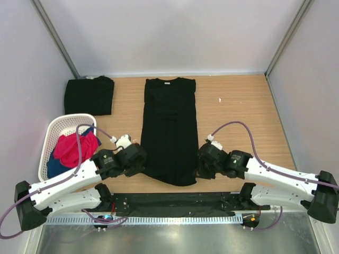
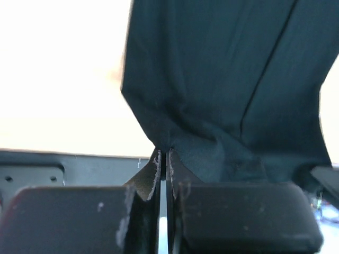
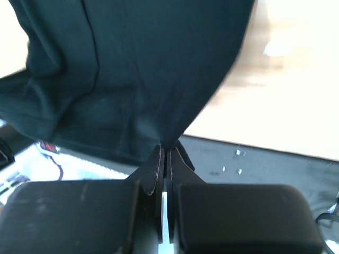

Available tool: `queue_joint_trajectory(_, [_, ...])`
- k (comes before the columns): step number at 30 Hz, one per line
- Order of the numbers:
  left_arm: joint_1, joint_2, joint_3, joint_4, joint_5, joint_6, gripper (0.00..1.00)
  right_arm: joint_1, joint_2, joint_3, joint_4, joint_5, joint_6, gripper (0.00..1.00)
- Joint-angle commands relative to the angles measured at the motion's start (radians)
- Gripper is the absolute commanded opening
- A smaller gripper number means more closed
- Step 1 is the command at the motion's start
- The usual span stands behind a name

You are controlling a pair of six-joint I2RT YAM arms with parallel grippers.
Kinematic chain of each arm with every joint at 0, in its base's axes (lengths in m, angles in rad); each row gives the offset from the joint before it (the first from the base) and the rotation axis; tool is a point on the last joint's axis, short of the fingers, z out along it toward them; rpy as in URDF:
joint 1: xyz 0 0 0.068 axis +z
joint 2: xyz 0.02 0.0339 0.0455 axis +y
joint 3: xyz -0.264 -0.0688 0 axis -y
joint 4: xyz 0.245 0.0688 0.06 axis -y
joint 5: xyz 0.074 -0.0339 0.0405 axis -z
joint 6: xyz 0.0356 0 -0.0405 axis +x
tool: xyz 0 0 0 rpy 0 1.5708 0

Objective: Fold and stack the t-shirts
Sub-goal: Fold the tshirt

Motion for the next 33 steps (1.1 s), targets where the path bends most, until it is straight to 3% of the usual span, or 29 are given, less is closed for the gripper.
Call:
queue_joint_trajectory(1, [0.131, 0.057, 0.073, -0.021, -0.014, 0.199, 0.0, -0.075, 0.036, 0.09, -0.022, 0.053, -0.115, 0.01])
queue_joint_trajectory(6, [0.324, 0.174, 0.189, 0.047, 0.04, 0.446, 0.0, -0.325, 0.163, 0.201, 0.036, -0.099, -0.304, 0.01])
queue_joint_trajectory(15, [0.527, 0.465, 0.428, 0.182, 0.187, 0.687, 0.0, -0.472, 0.517, 0.476, 0.051, -0.168, -0.504, 0.01])
queue_joint_trajectory(24, [0.63, 0.672, 0.547, 0.289, 0.299, 0.753, 0.0, -0.641, 0.726, 0.66, 0.073, -0.274, -0.588, 0.01])
queue_joint_trajectory(33, [0.673, 0.817, 0.639, 0.323, 0.292, 0.787, 0.0, -0.715, 0.876, 0.76, 0.077, -0.356, -0.622, 0.01])
